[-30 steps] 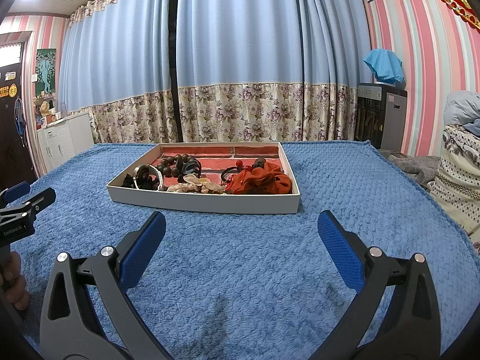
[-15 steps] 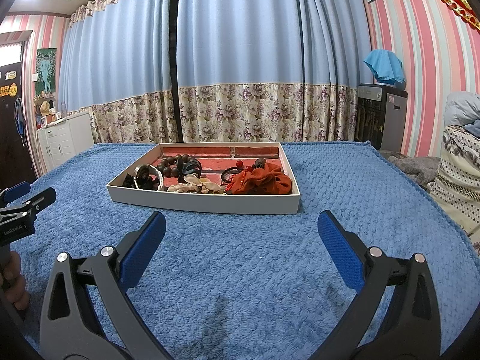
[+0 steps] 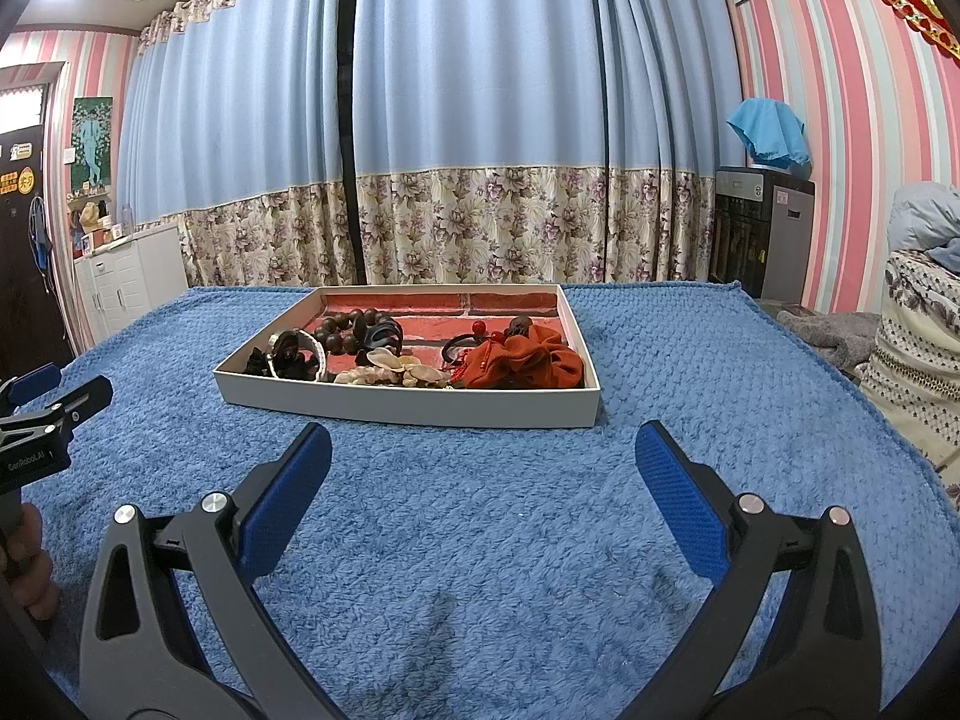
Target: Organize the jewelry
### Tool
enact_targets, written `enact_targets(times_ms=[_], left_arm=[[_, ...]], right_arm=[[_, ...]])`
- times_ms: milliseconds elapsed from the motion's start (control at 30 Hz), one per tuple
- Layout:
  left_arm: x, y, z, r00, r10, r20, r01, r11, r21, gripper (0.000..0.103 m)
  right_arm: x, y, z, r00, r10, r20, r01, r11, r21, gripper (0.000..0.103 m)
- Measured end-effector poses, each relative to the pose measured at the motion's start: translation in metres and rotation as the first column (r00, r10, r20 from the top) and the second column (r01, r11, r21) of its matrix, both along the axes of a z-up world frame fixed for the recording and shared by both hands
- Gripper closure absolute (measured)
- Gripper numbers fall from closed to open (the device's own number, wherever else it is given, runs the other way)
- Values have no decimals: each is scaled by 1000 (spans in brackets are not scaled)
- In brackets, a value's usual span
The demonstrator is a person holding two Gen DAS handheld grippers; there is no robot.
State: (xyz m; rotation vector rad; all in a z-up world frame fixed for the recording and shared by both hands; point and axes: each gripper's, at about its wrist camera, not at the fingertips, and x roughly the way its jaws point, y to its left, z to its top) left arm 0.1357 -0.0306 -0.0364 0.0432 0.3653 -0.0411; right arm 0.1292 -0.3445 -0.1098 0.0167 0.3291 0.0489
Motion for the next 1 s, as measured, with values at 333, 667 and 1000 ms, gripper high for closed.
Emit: enact_targets(times_ms=[333, 667, 1000], left_arm=[[0, 0, 0, 1000, 0, 0, 0, 1000, 0, 4], [0, 1, 0, 1000, 0, 0, 0, 1000, 0, 4], [-1, 2, -4, 1000, 19, -9, -19, 1000, 4, 4]], right_arm=[[0, 0, 0, 1000, 0, -1, 0, 1000, 1, 4], [0, 0, 0, 1000, 0, 0, 0, 1000, -1, 4], [0, 0, 1, 1000, 0, -1, 0, 1000, 0, 4]])
